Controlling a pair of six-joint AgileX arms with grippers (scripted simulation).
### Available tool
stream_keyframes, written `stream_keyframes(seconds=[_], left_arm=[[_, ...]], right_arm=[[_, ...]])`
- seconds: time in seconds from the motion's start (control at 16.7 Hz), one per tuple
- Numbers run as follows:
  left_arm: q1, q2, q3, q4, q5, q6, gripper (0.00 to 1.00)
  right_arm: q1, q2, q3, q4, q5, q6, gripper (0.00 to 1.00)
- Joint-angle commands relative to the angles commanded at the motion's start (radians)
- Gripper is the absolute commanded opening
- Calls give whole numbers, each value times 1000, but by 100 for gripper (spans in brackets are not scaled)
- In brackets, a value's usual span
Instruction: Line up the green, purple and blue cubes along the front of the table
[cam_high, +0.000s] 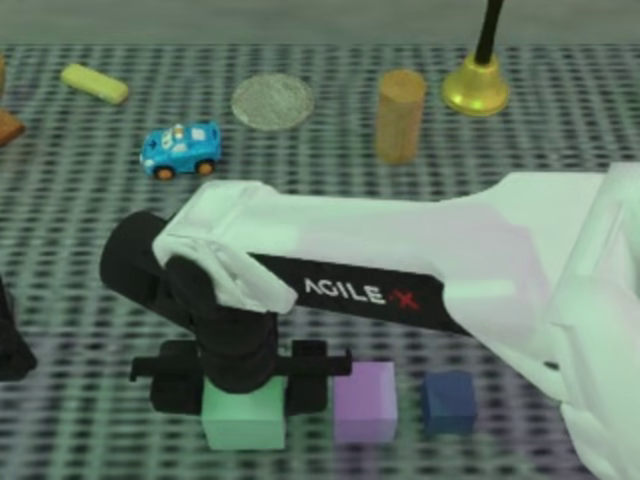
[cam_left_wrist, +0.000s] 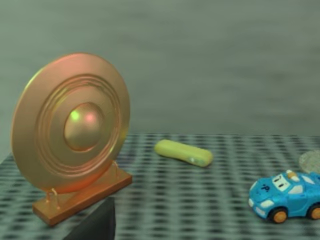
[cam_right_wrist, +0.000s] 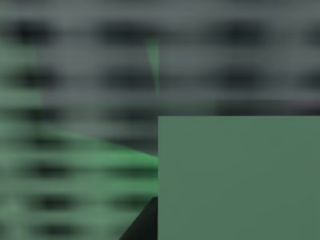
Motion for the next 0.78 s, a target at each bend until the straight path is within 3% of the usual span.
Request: stream_keyframes(seconds=[0.78], left_arm=[[0, 0, 0, 0, 0, 0, 100]], right_arm=[[0, 0, 0, 0, 0, 0, 98]])
